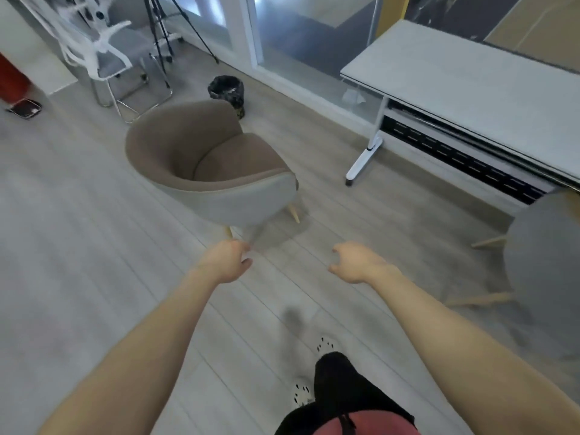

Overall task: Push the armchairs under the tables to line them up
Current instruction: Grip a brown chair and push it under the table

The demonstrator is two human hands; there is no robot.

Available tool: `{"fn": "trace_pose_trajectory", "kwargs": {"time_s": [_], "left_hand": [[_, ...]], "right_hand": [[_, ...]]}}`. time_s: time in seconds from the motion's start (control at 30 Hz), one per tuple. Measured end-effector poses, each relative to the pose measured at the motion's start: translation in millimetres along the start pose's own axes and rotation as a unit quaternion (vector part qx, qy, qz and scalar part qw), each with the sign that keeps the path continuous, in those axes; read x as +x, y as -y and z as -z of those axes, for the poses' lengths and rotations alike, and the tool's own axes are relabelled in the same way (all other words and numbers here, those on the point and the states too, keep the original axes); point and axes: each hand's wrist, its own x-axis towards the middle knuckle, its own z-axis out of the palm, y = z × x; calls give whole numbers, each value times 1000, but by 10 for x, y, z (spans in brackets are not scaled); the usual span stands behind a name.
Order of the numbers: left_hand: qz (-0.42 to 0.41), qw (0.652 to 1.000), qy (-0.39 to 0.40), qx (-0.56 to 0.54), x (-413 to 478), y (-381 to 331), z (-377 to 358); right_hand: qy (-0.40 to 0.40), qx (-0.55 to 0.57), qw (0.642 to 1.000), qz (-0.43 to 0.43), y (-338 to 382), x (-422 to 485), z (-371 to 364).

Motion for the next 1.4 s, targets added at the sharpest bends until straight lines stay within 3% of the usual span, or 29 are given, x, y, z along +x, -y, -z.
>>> {"fn": "trace_pose_trajectory", "kwargs": {"time_s": [0.37, 0.8, 1.1, 1.27, 1.4], "left_hand": [[-2, 999, -9, 44, 1465, 1859, 1114], [-152, 981, 28, 116, 3599, 2846, 2420], [-336, 915, 53, 216, 4771, 3610, 2771], [-416, 859, 74, 289, 4964, 4251, 2917], [-456, 836, 85, 293, 4894, 4587, 3022]], "right_hand": [[-14, 37, 999, 26, 1548, 2039, 504], [-21, 126, 987, -98, 2526, 3467, 1103], [-61, 207, 941, -263, 3725, 4024, 854], [-93, 263, 904, -324, 4713, 3995, 664], [-119, 279, 885, -354, 5325, 3943, 567]]}}
